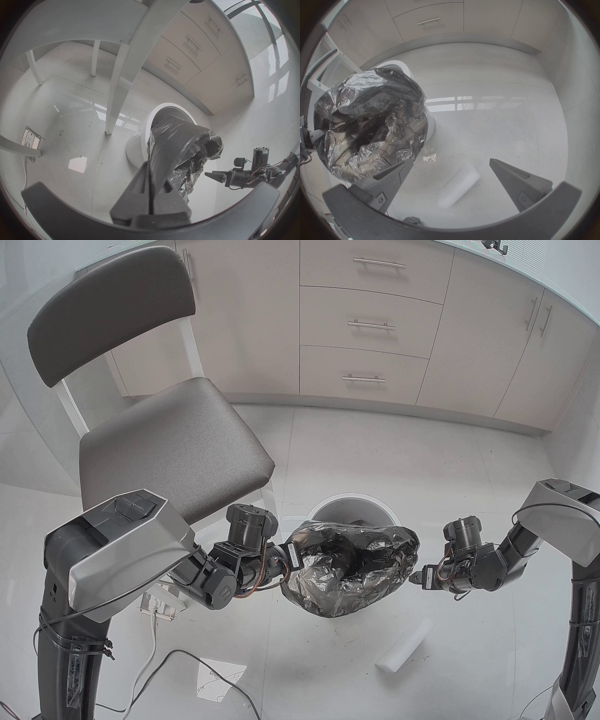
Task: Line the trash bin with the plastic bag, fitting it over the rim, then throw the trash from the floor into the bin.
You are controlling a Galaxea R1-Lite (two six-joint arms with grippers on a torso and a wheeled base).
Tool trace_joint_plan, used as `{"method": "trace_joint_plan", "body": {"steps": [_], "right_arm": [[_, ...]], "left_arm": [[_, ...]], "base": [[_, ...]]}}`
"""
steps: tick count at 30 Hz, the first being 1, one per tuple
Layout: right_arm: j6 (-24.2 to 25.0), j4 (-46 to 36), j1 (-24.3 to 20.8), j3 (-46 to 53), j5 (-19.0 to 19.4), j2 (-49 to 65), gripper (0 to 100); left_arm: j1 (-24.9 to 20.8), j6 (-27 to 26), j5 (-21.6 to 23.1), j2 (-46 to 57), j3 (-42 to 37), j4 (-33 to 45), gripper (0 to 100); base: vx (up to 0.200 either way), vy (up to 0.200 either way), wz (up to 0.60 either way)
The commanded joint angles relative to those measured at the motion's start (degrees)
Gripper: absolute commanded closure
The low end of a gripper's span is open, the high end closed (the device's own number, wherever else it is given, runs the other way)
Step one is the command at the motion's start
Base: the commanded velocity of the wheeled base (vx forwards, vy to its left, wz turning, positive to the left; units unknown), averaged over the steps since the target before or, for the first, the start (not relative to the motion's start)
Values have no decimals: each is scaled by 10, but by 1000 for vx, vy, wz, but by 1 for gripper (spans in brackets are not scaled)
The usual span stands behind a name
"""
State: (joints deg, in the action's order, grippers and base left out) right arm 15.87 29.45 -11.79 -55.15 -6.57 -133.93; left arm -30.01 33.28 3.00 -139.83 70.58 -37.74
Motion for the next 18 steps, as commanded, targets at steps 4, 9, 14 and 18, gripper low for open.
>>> {"method": "trace_joint_plan", "body": {"steps": [4,9,14,18], "right_arm": [[5,-1,1,-4,2,41,0],[4,-8,-12,2,5,92,0],[-5,-1,-72,22,-11,133,0],[-37,-5,-115,16,-38,150,0]], "left_arm": [[0,-1,-1,7,-6,0,100],[-6,-4,-1,19,-17,-2,100],[-16,-6,-2,25,-18,-2,100],[-17,-6,-2,24,-19,-2,100]], "base": [[0,0,0],[0,0,0],[0,0,0],[0,0,0]]}}
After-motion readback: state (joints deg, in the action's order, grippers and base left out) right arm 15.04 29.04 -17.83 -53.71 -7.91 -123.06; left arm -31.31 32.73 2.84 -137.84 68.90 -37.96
